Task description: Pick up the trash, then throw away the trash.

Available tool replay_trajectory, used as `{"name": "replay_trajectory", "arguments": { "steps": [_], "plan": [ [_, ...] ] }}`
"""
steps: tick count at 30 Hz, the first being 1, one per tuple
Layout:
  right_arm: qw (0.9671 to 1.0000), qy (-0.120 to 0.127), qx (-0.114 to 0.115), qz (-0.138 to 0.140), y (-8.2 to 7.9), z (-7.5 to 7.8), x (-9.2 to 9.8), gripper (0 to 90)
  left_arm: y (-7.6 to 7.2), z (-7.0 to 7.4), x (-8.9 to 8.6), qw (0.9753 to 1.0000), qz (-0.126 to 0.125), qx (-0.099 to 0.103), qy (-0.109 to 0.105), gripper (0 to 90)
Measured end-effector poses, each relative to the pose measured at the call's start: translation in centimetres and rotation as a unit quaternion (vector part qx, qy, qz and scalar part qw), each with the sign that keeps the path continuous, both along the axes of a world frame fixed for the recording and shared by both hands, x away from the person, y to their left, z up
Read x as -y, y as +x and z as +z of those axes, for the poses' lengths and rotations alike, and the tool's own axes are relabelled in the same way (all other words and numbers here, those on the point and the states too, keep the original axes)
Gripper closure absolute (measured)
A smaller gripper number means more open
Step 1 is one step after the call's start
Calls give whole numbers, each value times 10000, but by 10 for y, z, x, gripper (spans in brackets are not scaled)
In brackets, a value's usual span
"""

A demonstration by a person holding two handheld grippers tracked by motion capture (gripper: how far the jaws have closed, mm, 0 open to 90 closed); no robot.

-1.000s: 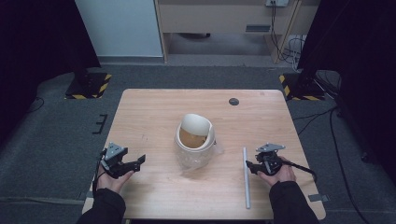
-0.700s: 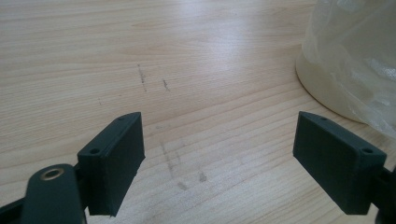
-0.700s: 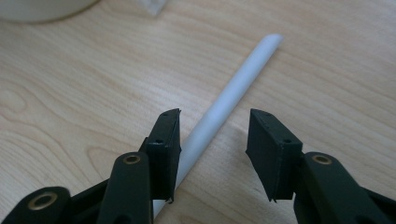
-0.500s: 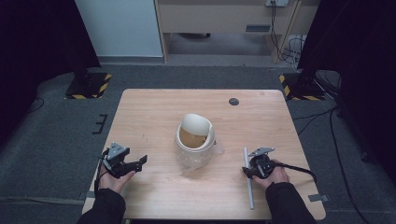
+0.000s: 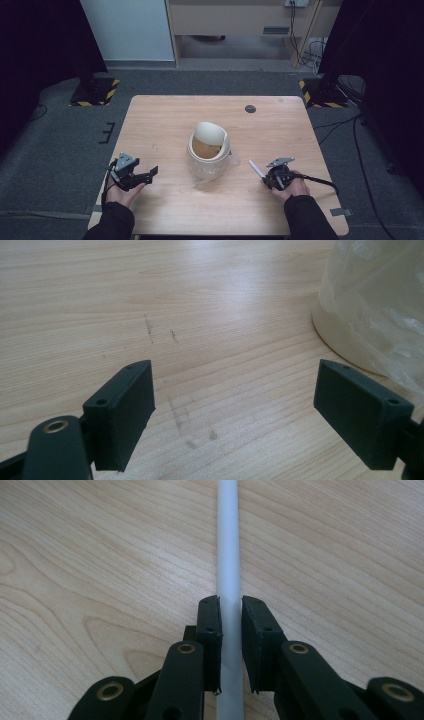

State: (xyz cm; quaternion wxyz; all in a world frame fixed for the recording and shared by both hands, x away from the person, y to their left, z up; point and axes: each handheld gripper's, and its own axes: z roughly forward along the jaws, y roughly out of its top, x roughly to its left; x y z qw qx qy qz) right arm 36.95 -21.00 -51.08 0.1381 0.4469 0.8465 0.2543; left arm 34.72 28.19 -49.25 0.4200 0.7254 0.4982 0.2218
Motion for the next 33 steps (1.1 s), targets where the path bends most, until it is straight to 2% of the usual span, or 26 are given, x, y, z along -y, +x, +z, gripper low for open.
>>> {"name": "replay_trajectory", "arguments": {
  "steps": [5,10,16,20,22,23,24,25,30,33],
  "plan": [
    [10000,-26,10,1,1,1,1,791,0,0,0,10000,8,20,-30,163],
    [9999,99,67,-36,1,4,3,792,0,2,0,10000,-1,72,-61,165],
    [9983,461,317,-153,2,15,11,792,0,2,1,9999,-15,107,-86,167],
    [9957,691,552,-263,2,22,17,792,0,3,2,9999,-33,112,-87,167],
    [9930,877,717,-322,2,27,19,792,-1,3,2,9999,-39,135,-73,167],
    [9909,969,870,-348,2,32,22,792,-1,4,2,9999,-35,142,-85,167],
    [9909,969,870,-348,2,32,22,792,-1,4,2,9998,-34,152,-87,167],
    [9892,1042,960,-369,2,35,23,792,-1,4,2,9998,-30,158,-97,167],
    [9778,1493,1370,-532,2,48,32,792,-1,5,3,9997,-40,183,-144,167],
    [9732,1636,1517,-562,1,54,34,792,-2,7,5,9994,-71,239,-246,167]
  ]
}}
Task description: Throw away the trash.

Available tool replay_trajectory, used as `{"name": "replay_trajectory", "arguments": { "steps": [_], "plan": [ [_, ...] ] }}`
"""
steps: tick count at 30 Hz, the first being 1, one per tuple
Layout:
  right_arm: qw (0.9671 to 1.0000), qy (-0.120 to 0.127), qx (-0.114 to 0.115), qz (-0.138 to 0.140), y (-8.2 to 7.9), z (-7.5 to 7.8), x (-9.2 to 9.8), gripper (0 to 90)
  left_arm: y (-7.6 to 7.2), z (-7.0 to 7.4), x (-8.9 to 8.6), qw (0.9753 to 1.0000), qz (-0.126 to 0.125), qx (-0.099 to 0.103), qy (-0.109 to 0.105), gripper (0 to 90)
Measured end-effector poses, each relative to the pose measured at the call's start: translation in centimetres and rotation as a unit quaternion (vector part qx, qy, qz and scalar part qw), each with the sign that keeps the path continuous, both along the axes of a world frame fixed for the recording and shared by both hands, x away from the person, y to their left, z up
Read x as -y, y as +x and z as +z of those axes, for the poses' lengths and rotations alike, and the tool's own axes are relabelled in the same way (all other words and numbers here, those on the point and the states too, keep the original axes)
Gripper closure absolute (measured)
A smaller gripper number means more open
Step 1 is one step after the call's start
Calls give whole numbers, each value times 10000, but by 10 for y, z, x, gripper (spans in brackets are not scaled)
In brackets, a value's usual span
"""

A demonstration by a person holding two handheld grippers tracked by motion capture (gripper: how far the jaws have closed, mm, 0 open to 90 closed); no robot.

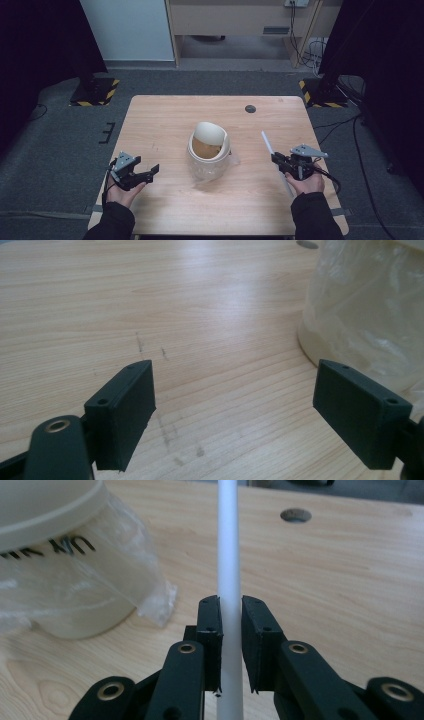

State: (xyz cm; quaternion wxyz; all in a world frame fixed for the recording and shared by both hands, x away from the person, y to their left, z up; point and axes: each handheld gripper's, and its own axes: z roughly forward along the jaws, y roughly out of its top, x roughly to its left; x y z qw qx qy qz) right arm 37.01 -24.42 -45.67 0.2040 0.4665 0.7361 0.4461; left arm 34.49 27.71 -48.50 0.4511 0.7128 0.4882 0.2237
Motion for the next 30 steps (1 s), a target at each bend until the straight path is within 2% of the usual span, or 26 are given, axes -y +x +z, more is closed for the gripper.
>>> {"name": "replay_trajectory", "arguments": {
  "steps": [2,4,7,8,13,14,19,21,25,27,30],
  "plan": [
    [9997,155,192,12,-2,6,0,792,-1,2,1,10000,-8,60,-43,171],
    [9996,179,240,7,-2,8,1,792,-2,4,3,9999,-22,113,-77,171],
    [9979,440,473,56,-3,15,2,792,-3,10,4,9995,-44,254,-154,176],
    [9979,440,473,56,-3,15,2,792,-3,12,4,9994,-39,294,-178,176],
    [9945,676,786,122,-5,27,2,792,-9,26,4,9978,-39,557,-363,176],
    [9925,813,895,160,-7,32,2,792,-10,30,5,9972,-48,597,-455,176],
    [9899,874,1083,256,-8,40,0,792,-13,46,7,9949,-129,804,-589,176],
    [9881,968,1157,297,-10,43,-1,792,-15,52,8,9934,-119,914,-679,177],
    [9861,1004,1259,398,-11,49,-5,792,-18,64,12,9902,-144,1075,-878,181],
    [9843,1072,1325,461,-12,52,-7,792,-19,69,14,9891,-178,1132,-921,181],
    [9836,1053,1362,529,-14,56,-11,792,-19,76,16,9878,-225,1206,-957,184]
  ]
}}
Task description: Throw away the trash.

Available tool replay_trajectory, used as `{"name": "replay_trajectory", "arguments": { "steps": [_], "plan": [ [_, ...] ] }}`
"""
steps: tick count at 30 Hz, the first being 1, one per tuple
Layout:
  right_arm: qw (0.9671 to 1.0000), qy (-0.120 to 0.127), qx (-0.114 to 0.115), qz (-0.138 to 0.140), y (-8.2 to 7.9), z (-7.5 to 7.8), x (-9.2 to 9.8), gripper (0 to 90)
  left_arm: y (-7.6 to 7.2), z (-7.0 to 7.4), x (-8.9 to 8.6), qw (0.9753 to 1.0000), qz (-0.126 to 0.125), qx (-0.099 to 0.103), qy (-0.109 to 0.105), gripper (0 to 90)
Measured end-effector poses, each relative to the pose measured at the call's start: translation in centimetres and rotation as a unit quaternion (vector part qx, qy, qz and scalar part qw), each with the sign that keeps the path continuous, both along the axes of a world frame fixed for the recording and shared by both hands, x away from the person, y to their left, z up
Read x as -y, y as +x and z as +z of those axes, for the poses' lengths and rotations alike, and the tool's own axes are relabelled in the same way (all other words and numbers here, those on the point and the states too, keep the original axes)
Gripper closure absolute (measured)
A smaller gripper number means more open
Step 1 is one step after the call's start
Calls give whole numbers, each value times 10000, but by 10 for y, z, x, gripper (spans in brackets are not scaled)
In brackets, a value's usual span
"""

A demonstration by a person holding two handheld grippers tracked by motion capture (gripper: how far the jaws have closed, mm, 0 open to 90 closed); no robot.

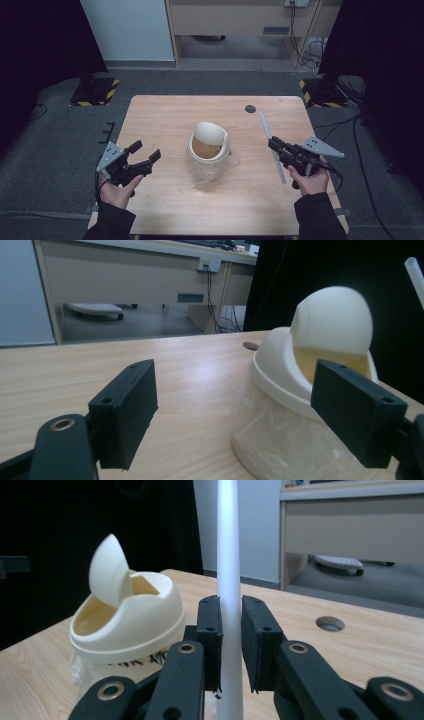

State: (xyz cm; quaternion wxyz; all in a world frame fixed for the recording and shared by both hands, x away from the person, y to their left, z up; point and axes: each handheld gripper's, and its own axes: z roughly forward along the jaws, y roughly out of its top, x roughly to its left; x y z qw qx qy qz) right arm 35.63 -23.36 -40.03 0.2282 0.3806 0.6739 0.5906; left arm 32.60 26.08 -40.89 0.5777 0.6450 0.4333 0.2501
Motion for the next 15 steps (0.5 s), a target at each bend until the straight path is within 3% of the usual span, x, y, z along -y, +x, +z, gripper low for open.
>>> {"name": "replay_trajectory", "arguments": {
  "steps": [15],
  "plan": [
    [9981,211,389,423,-3,27,-20,792,7,37,16,9983,-102,417,-399,202]
  ]
}}
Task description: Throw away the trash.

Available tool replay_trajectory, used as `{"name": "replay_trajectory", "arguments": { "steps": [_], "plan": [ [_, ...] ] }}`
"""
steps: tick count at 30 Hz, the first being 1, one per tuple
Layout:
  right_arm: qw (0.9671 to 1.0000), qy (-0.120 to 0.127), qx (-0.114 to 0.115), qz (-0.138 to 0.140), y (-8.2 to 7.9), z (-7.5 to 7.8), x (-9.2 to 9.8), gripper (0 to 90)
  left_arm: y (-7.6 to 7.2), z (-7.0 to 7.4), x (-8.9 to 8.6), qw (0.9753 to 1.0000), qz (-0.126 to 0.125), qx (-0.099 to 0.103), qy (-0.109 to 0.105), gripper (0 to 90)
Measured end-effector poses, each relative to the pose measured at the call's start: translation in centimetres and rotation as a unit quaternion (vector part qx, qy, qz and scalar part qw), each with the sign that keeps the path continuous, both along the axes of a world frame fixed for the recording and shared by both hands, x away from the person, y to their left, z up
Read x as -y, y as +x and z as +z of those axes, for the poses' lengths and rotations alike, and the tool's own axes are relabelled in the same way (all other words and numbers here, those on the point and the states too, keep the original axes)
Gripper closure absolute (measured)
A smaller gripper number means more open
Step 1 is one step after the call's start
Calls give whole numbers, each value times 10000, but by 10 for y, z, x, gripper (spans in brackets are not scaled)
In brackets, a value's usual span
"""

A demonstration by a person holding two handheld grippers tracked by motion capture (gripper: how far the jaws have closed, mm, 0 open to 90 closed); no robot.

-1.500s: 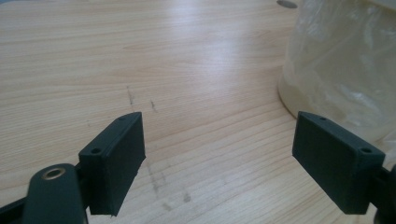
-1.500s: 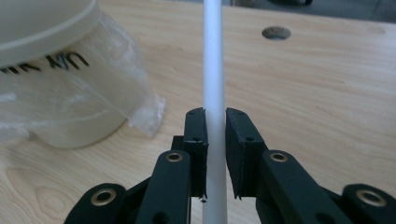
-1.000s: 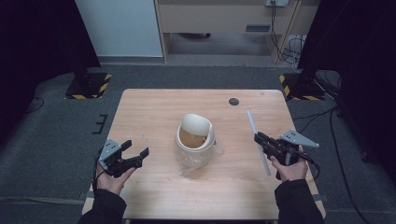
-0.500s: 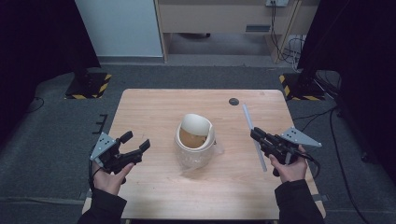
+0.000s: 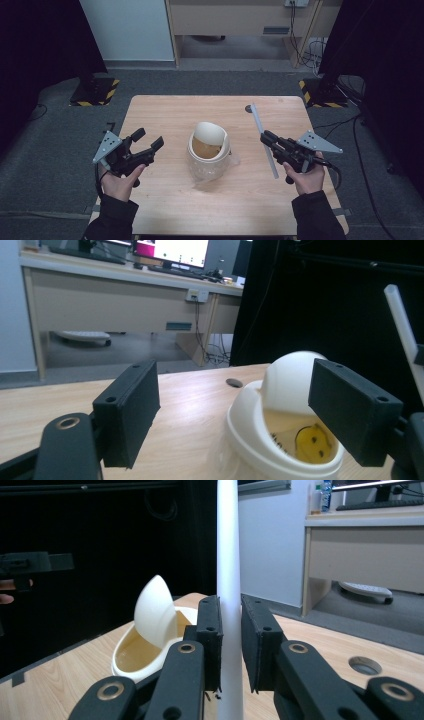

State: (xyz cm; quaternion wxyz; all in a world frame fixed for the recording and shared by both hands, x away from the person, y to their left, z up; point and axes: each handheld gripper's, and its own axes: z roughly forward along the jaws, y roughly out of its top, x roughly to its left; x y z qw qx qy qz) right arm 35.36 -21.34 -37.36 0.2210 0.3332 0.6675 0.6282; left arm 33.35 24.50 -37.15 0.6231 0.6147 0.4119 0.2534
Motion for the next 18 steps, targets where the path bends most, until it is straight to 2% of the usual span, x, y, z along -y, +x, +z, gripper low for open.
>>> {"name": "replay_trajectory", "arguments": {
  "steps": [5,9,18],
  "plan": [
    [9997,153,23,165,1,3,-8,792,3,12,10,9999,-95,116,-43,206],
    [9997,151,30,199,0,2,-9,792,4,19,20,9995,-209,174,-140,218],
    [9993,190,74,300,-4,3,-6,792,10,25,50,9986,-474,187,-155,236]
  ]
}}
